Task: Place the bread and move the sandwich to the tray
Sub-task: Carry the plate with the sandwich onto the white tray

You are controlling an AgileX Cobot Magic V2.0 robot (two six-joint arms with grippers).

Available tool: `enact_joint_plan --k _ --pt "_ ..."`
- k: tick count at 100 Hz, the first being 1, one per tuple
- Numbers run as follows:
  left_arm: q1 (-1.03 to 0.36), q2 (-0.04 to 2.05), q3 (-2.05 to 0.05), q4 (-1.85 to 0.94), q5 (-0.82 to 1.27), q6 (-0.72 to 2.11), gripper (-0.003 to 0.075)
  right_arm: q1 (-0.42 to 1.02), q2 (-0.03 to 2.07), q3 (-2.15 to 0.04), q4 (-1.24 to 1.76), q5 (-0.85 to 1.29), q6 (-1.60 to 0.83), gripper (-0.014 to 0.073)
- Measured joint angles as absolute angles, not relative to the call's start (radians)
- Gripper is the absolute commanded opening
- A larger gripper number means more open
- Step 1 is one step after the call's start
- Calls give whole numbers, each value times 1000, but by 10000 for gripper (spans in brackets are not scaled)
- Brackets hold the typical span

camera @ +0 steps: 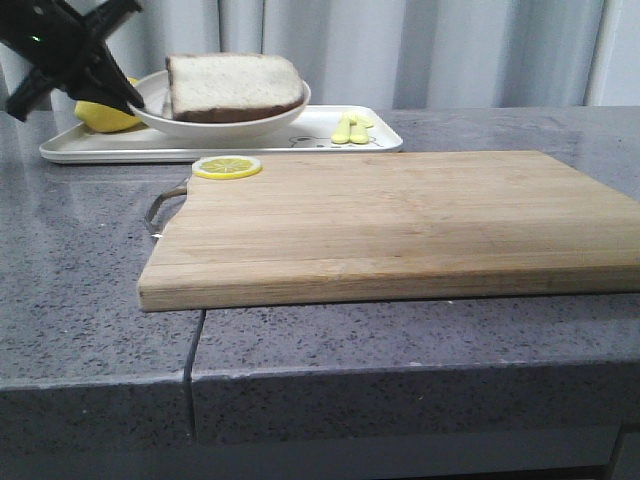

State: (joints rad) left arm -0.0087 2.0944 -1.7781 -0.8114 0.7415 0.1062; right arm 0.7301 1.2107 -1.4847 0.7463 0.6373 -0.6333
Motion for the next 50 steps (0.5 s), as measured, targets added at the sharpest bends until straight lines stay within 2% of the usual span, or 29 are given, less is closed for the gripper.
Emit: enact_joint_plan --k 38,44,50 --pt "-24 2141 -1790 -811 686 77 -13 730 1211 -1485 747 658 -632 -67" --pt "-24 2143 -1790 -813 684 75 20 730 1211 -1485 747 667 -631 -67" --pt "-24 2143 -1790 -817 684 75 87 730 1211 -1485 747 672 -631 -67"
